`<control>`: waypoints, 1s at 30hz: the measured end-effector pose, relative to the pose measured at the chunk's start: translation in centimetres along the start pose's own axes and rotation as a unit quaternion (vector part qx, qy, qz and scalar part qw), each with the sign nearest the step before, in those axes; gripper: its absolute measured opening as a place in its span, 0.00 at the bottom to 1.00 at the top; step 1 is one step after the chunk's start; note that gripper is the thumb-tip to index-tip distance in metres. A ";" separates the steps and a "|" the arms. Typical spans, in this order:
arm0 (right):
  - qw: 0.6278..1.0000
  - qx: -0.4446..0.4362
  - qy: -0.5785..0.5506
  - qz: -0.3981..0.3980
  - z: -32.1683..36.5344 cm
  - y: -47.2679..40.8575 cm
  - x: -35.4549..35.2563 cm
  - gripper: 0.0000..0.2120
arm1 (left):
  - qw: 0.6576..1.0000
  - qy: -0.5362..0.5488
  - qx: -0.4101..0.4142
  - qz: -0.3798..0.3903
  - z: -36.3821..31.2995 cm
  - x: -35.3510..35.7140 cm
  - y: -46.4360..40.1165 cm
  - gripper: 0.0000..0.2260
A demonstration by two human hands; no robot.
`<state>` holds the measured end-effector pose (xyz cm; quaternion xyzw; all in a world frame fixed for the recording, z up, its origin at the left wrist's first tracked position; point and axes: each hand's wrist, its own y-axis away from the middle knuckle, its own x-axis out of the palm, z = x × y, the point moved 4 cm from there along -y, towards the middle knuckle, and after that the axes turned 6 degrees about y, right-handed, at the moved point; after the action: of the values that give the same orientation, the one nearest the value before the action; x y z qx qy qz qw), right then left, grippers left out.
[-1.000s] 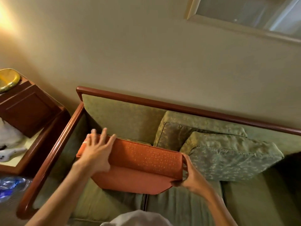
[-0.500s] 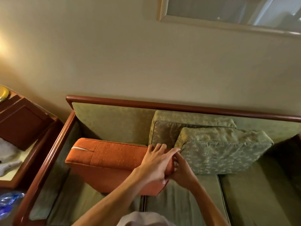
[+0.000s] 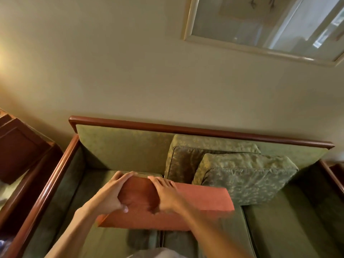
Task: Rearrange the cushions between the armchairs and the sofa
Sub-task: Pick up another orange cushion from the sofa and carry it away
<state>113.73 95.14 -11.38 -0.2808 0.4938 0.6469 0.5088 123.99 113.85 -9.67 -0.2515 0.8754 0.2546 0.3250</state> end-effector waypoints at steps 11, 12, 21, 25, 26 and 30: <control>0.983 0.130 0.105 0.071 -5.0 -1.3 5.1 0.58 | 0.952 -0.225 -0.208 0.029 12.0 2.2 2.3 0.54; 0.983 0.137 0.104 0.071 -5.2 -1.3 5.1 0.58 | 0.949 -0.248 -0.190 0.034 10.9 2.7 1.4 0.56; 0.982 0.132 0.131 0.041 -5.6 -1.7 6.4 0.60 | 0.963 -0.254 -0.073 0.043 2.8 9.4 -3.6 0.58; 0.983 0.101 0.152 -0.008 -5.9 -2.2 7.0 0.55 | 0.967 -0.248 -0.061 -0.014 4.0 9.6 -3.8 0.50; 0.983 0.090 0.156 -0.015 -5.9 -2.4 7.1 0.53 | 0.966 -0.249 -0.058 -0.022 4.2 9.6 -3.8 0.48; 0.985 0.036 0.161 -0.041 -6.2 -2.4 7.5 0.47 | 0.967 -0.248 -0.053 -0.040 4.2 10.3 -2.7 0.42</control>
<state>112.65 92.24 -20.97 -0.3830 0.5805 0.5531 0.4587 120.61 111.56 -20.38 -0.2326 0.7419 0.3417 0.5279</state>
